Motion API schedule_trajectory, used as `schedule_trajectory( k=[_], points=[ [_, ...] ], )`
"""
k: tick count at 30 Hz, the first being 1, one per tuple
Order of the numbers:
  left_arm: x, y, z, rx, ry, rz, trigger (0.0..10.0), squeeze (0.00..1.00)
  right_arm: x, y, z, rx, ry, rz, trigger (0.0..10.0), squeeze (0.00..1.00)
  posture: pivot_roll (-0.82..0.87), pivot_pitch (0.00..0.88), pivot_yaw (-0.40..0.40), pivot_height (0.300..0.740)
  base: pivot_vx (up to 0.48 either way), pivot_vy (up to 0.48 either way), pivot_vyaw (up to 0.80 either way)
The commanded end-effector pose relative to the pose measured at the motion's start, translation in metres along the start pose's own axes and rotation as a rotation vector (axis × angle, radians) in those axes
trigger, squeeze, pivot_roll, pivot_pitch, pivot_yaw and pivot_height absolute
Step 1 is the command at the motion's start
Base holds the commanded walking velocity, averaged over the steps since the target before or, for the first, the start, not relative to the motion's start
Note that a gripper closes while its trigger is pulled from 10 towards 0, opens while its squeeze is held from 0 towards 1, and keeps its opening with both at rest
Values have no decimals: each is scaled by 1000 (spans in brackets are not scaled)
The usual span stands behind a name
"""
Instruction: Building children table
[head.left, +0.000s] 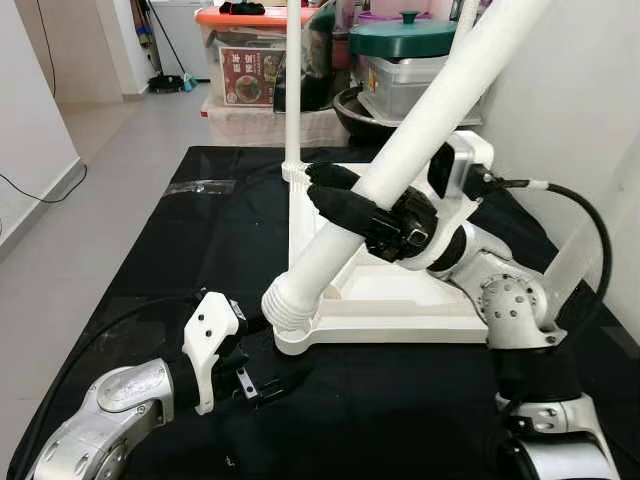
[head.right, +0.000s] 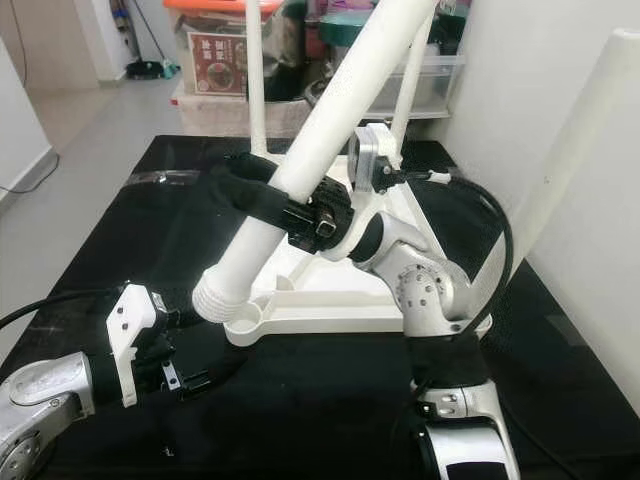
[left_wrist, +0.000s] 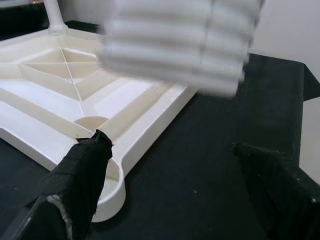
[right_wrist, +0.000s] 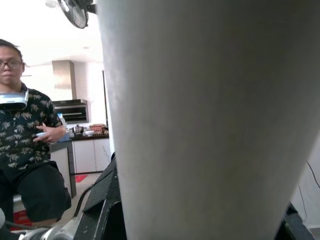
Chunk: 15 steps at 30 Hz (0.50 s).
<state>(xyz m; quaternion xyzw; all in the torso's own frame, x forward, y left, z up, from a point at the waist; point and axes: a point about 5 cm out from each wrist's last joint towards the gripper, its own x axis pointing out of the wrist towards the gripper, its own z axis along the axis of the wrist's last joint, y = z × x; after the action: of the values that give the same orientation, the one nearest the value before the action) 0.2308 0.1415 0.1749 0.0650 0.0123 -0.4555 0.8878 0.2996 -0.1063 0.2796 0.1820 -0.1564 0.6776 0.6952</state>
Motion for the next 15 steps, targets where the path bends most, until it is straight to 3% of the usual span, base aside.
schedule_trajectory(
  k=[1,7,8,12,14,15],
  points=[
    [-2,5,2,15,12,13,10000,0,-2,1,-1,-11,15,-1,0,0,103,0,-20,740,0,0,0],
    [1,15,5,41,3,47,10000,0,2,8,-14,4,53,36,0,0,101,0,-16,740,0,0,0],
    [8,20,12,45,-33,54,10000,0,6,13,-26,25,82,66,0,0,109,0,-24,740,0,0,0],
    [10,20,14,43,-41,53,10000,0,7,15,-28,29,89,73,0,0,109,0,-24,740,0,0,0],
    [16,18,17,44,-53,30,10000,0,8,16,-34,39,107,83,0,0,107,0,-24,740,0,0,0],
    [28,10,20,45,-62,-38,10000,0,12,18,-45,45,146,94,0,0,99,0,-21,740,0,0,0]
  ],
)
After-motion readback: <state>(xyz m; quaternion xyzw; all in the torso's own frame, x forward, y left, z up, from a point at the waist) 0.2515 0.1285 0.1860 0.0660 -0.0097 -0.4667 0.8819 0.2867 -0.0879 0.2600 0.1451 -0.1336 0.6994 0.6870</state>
